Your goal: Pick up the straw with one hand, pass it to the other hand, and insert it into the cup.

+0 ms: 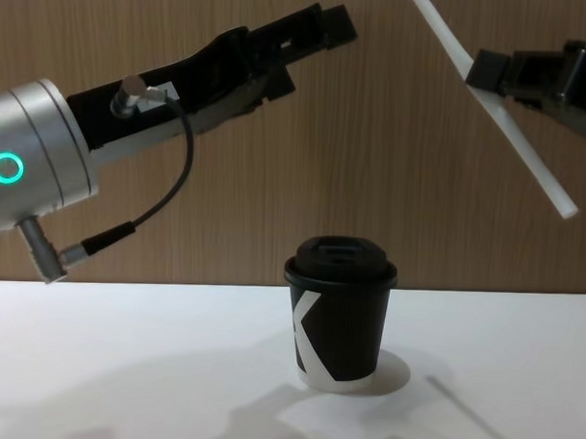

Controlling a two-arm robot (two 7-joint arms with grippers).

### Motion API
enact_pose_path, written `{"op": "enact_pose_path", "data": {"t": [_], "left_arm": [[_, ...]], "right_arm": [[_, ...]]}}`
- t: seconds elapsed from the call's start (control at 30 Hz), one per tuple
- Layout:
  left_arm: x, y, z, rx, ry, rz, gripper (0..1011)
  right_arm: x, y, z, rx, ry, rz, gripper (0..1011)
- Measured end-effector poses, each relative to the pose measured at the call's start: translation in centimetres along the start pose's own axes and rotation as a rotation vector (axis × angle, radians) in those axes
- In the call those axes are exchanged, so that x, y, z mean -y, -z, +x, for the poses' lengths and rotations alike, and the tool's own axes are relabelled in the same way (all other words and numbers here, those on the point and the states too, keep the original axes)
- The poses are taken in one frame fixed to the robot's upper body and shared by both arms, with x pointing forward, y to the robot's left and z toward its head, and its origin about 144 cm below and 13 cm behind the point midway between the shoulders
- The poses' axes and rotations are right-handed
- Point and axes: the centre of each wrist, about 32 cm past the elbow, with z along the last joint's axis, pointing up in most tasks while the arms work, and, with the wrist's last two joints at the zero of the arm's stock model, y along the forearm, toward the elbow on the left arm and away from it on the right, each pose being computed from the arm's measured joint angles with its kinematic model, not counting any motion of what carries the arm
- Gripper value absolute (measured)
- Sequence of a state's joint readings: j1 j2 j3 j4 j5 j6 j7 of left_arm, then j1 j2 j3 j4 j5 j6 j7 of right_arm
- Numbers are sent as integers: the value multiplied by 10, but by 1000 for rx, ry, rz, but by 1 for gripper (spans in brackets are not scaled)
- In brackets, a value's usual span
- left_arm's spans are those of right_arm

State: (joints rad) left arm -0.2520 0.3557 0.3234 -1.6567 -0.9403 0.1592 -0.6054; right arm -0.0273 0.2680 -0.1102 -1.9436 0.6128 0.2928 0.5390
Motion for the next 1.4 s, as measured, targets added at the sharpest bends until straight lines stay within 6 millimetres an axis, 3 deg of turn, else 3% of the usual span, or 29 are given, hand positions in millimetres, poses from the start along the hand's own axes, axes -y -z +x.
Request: {"op": "enact_pose_path", "data": {"t": [1.4], "left_arm": [[13,11,7,-197,136,-54,1003]], "right_arm": [[-3,9,-2,-18,-100,-23,10]]}}
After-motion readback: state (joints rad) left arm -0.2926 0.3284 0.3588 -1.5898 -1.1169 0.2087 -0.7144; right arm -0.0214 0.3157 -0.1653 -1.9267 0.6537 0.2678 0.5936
